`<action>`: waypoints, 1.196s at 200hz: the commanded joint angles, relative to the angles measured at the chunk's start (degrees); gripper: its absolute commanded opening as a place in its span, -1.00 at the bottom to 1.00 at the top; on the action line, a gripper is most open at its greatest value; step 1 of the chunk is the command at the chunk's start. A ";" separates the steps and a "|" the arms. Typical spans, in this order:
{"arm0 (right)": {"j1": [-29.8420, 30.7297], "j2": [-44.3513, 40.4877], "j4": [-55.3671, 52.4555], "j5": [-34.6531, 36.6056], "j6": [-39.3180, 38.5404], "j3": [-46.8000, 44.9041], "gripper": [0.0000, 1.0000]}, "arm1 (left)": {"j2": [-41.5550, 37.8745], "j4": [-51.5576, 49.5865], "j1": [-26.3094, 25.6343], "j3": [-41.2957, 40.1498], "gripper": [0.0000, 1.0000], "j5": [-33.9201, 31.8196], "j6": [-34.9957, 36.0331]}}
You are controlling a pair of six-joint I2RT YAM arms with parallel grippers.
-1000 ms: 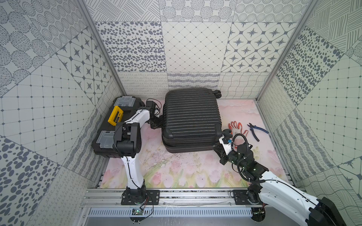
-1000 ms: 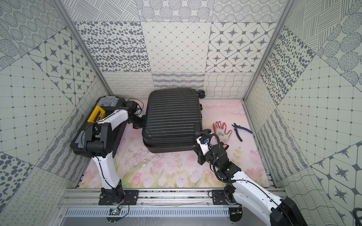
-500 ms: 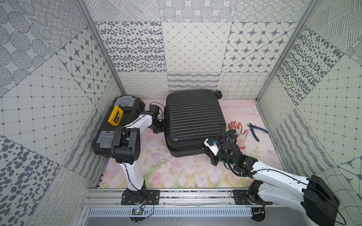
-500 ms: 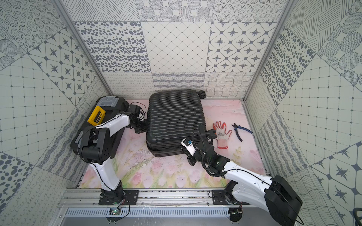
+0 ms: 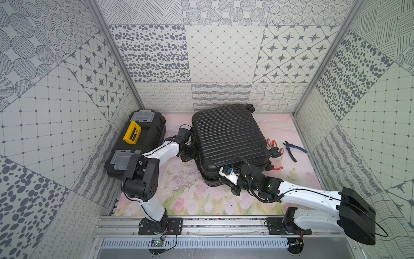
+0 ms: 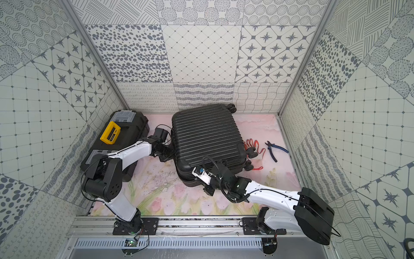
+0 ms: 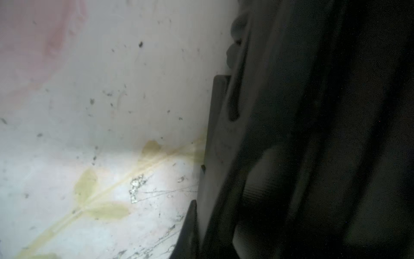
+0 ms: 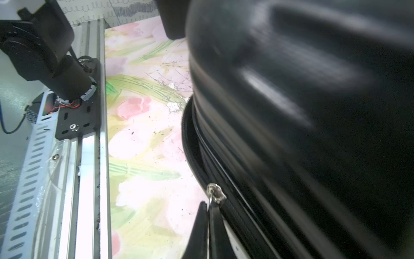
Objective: Close the suitcase zippers
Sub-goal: Zip the zipper on the suitcase.
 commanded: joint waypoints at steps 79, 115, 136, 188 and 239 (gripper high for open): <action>7.66 7.84 12.72 4.95 10.08 8.81 -1.00 | -7.89 9.25 -9.95 -7.26 -1.00 -2.07 -27.58; 10.27 8.41 13.23 10.42 15.57 12.08 -1.00 | -9.98 8.52 -11.95 -8.69 -1.00 -3.35 -28.68; 11.39 8.21 13.72 18.33 19.53 11.47 -0.98 | -11.50 8.15 -12.05 -9.89 -1.00 -3.57 -28.75; 17.26 12.37 4.58 30.28 10.22 15.57 -1.00 | -13.34 8.47 -11.97 -11.44 -1.00 -4.18 -29.86; 13.54 9.58 -5.58 30.68 17.02 14.04 -0.99 | -14.39 4.71 -9.51 -11.43 -1.00 -7.16 -24.83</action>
